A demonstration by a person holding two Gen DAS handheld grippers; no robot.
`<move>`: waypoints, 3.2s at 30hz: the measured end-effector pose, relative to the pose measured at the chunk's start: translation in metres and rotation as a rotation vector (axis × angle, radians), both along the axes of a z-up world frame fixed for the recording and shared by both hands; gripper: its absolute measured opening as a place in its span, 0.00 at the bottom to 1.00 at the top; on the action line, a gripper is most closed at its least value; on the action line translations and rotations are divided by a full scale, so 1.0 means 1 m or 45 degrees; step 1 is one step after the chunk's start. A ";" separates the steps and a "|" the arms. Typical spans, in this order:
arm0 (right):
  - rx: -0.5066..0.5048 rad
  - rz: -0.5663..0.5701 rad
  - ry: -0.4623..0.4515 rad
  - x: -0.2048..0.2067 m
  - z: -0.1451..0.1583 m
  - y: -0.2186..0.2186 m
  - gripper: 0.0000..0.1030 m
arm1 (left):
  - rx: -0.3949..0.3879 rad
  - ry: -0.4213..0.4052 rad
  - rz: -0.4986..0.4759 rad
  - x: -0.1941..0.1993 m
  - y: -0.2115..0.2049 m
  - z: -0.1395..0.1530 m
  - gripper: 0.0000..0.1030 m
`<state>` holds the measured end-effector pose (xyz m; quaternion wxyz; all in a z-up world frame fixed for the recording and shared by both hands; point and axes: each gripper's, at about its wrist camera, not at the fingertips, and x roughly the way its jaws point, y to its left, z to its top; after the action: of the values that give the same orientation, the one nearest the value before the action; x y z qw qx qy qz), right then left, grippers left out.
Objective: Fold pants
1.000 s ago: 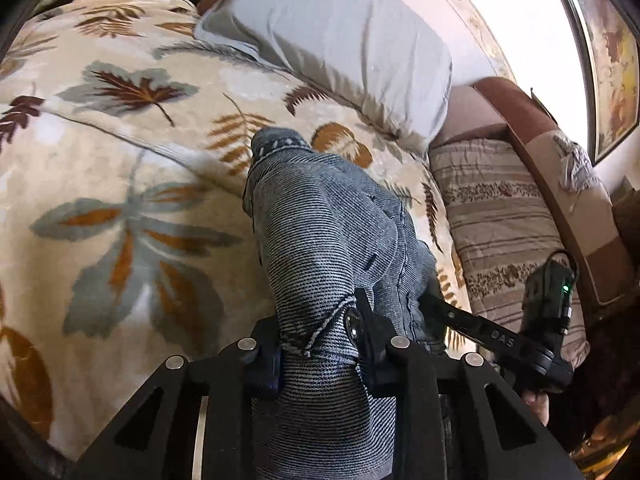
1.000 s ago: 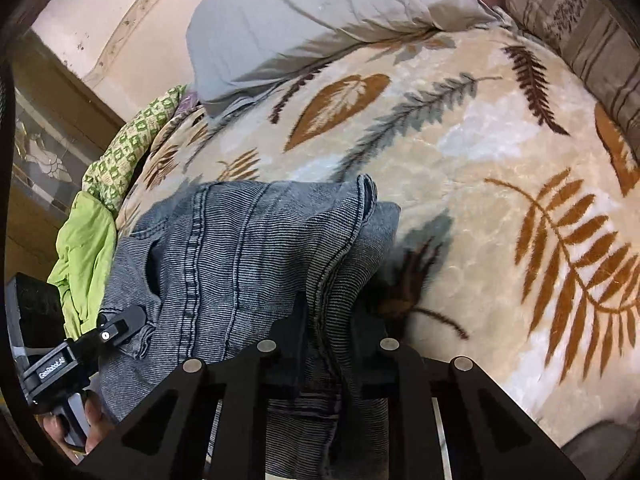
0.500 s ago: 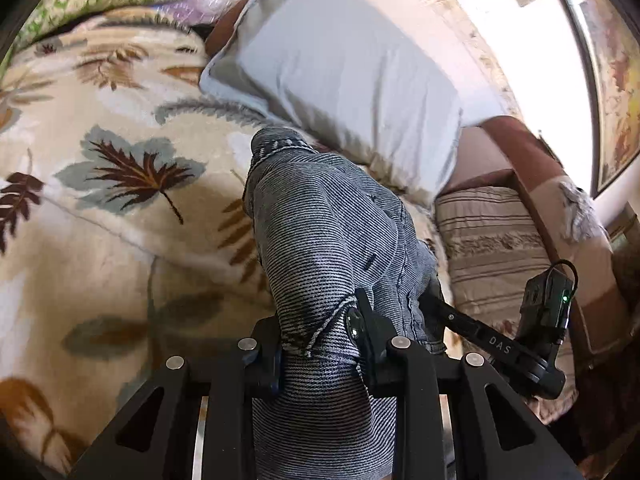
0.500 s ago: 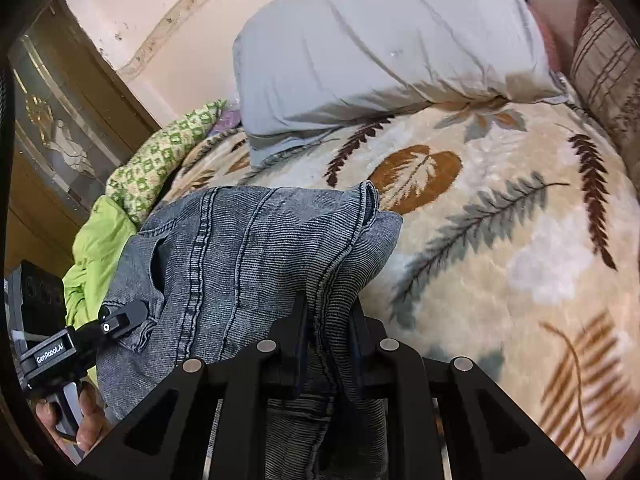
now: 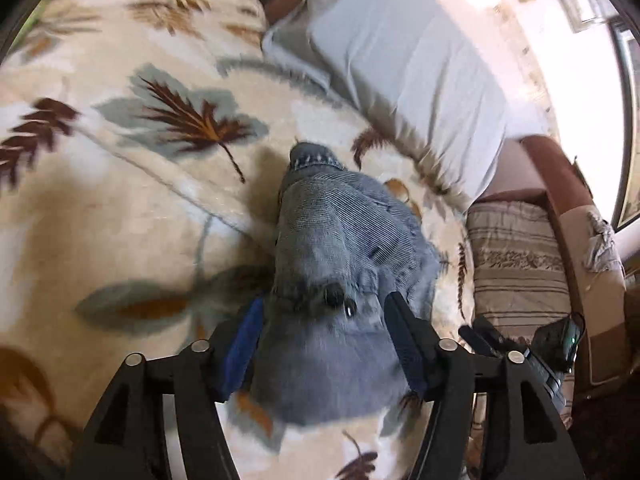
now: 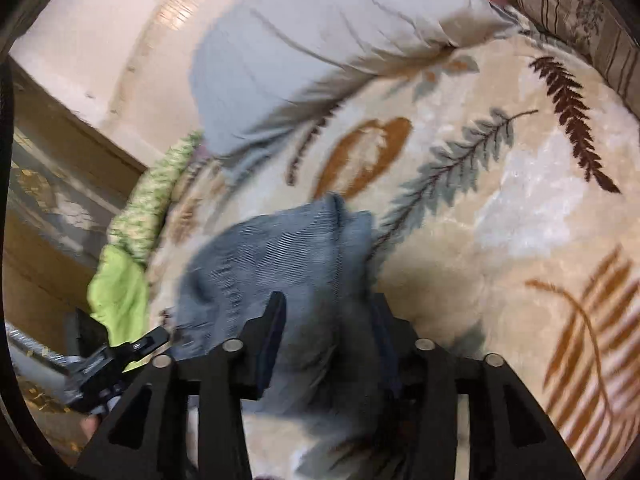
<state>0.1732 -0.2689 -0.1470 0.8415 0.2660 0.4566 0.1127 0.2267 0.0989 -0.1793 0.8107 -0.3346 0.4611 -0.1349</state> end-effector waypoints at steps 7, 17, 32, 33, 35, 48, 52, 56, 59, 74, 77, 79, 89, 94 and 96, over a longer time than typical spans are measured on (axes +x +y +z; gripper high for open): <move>-0.078 0.080 0.157 -0.026 -0.046 0.037 0.29 | 0.104 0.045 -0.017 -0.037 -0.023 -0.025 0.47; -0.256 0.016 0.210 -0.043 -0.039 0.052 0.11 | 0.344 0.010 -0.079 -0.043 -0.051 -0.023 0.38; -0.119 0.107 -0.005 -0.015 0.026 0.034 0.59 | 0.053 -0.035 -0.005 -0.004 -0.004 0.038 0.65; -0.114 0.107 -0.005 -0.002 0.025 0.033 0.59 | 0.042 -0.022 -0.004 0.009 -0.002 0.037 0.65; -0.099 0.114 0.000 0.024 0.018 0.026 0.58 | 0.010 0.015 -0.030 0.044 -0.003 0.029 0.64; -0.111 0.112 0.122 0.113 -0.042 0.013 0.04 | 0.042 0.029 -0.106 0.124 -0.036 -0.017 0.32; -0.276 0.117 -0.015 0.111 -0.013 0.021 0.03 | 0.155 0.046 -0.111 0.126 -0.047 -0.025 0.32; -0.263 0.114 0.164 0.125 -0.069 0.021 0.03 | 0.136 0.050 -0.106 0.126 -0.048 -0.027 0.35; -0.342 0.114 0.109 0.118 -0.047 0.029 0.12 | 0.098 0.064 -0.094 0.120 -0.043 -0.020 0.41; -0.172 0.109 0.141 0.046 -0.032 0.028 0.36 | 0.054 0.079 -0.114 0.053 -0.018 -0.017 0.44; -0.115 0.125 0.185 0.051 -0.050 0.030 0.22 | 0.077 0.096 -0.109 0.055 -0.020 -0.022 0.37; -0.196 0.121 0.160 0.050 -0.046 0.034 0.15 | 0.103 0.065 -0.140 0.053 -0.026 -0.015 0.33; -0.186 0.124 0.197 0.052 -0.050 0.028 0.24 | 0.153 0.057 -0.144 0.054 -0.036 -0.015 0.35; -0.151 0.122 0.179 0.049 -0.036 0.022 0.30 | 0.138 0.071 -0.139 0.055 -0.035 -0.016 0.38; -0.130 0.108 0.160 0.045 -0.029 0.020 0.30 | 0.101 0.085 -0.130 0.056 -0.032 -0.018 0.39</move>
<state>0.2184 -0.2493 -0.1759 0.8180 0.2097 0.5245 0.1081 0.2830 0.0671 -0.1973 0.7995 -0.2828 0.5092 -0.1465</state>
